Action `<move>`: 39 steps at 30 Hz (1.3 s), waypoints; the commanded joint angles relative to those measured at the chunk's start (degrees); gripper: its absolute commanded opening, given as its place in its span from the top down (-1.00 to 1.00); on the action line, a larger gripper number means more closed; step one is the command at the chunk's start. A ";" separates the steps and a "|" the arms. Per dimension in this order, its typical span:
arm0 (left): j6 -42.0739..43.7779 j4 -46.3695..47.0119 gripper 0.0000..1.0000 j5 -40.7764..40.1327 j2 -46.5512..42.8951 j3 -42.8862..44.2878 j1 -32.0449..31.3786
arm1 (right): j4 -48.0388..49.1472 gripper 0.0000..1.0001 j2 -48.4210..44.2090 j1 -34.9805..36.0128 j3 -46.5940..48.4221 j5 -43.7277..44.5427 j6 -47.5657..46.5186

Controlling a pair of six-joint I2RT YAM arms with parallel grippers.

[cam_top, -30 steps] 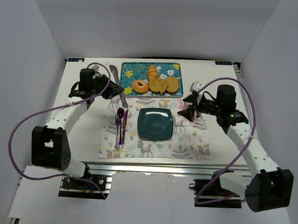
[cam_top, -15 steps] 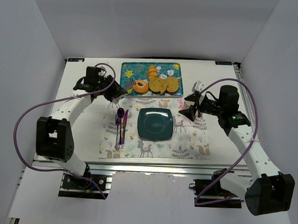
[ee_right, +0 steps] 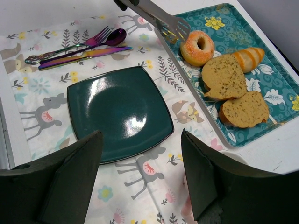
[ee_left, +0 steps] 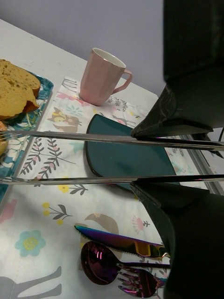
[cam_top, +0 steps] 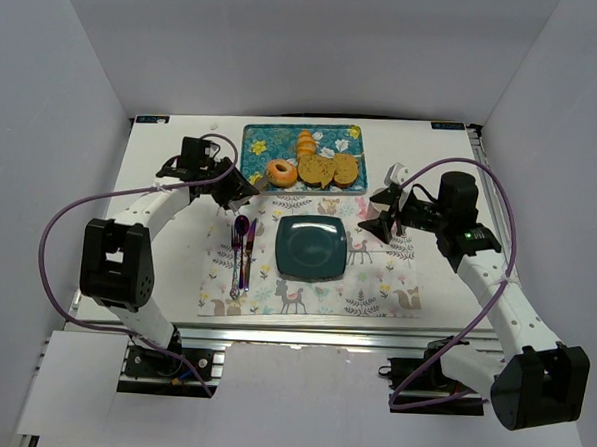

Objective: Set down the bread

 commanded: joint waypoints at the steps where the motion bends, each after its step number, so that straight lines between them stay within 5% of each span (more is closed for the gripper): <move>1: -0.55 2.58 -0.01 0.98 -0.02 1.36 -0.28 | 1.73 -0.46 -1.04 -0.47 -0.14 -1.09 0.54; 39: -7.33 13.05 -0.04 6.08 -0.98 -1.72 -0.19 | 0.50 -0.46 -1.04 -1.08 -0.76 -1.53 -0.34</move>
